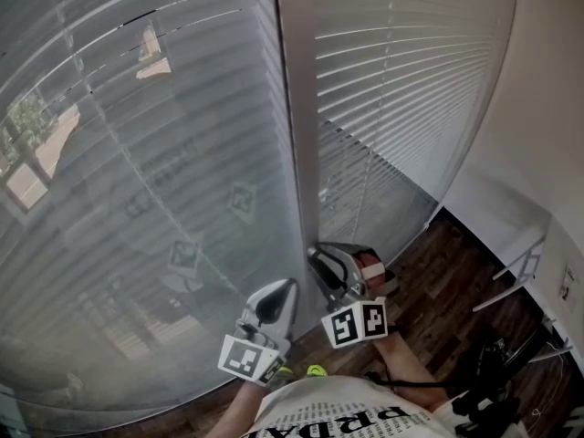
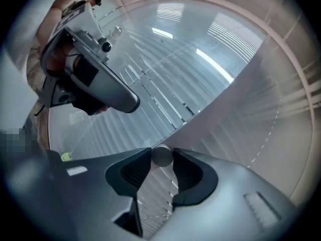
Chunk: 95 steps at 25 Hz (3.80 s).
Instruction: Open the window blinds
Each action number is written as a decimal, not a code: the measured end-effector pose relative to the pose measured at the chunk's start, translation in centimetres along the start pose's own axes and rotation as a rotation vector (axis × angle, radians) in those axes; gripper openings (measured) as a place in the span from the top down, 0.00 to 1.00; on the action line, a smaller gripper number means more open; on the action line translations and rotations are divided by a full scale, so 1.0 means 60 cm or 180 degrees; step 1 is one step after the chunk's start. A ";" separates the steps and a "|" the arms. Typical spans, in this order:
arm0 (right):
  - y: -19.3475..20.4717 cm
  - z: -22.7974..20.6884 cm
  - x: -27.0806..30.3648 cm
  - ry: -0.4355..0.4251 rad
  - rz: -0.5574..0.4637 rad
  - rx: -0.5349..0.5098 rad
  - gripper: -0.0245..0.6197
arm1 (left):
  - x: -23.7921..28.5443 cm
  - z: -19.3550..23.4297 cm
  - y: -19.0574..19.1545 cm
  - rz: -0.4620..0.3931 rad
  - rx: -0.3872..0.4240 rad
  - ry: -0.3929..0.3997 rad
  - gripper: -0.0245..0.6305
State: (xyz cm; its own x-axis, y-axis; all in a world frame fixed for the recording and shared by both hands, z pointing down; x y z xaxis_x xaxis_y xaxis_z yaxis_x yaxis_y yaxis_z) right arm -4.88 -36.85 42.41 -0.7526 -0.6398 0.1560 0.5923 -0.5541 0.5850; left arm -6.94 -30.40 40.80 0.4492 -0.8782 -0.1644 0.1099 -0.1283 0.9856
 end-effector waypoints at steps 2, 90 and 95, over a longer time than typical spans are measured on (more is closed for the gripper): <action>-0.001 0.000 0.003 0.0030 0.0012 -0.0075 0.76 | -0.002 0.002 0.000 0.0012 0.0013 -0.0016 0.98; 0.010 -0.009 -0.015 -0.0081 -0.0140 0.1169 0.77 | -0.005 -0.016 -0.010 0.0054 0.0055 0.0111 0.98; 0.009 -0.006 -0.017 0.0044 0.0094 -0.0094 0.76 | -0.006 -0.011 -0.002 0.0088 0.0076 0.0068 0.98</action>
State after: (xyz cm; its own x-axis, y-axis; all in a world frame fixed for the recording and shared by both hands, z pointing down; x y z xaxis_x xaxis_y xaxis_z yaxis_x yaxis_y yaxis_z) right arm -3.67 -36.69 42.27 -0.7308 -0.6632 0.1616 0.6225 -0.5503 0.5565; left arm -6.52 -29.75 40.70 0.4707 -0.8715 -0.1377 0.0761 -0.1153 0.9904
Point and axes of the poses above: the fingertips, and each gripper's own axes: x forward along the fingers, z to its left, y out of its underside, the point moved 1 cm from there along -x, backward along the fingers, and after that the axes turned 1 degree about y, right-handed, at the moved point
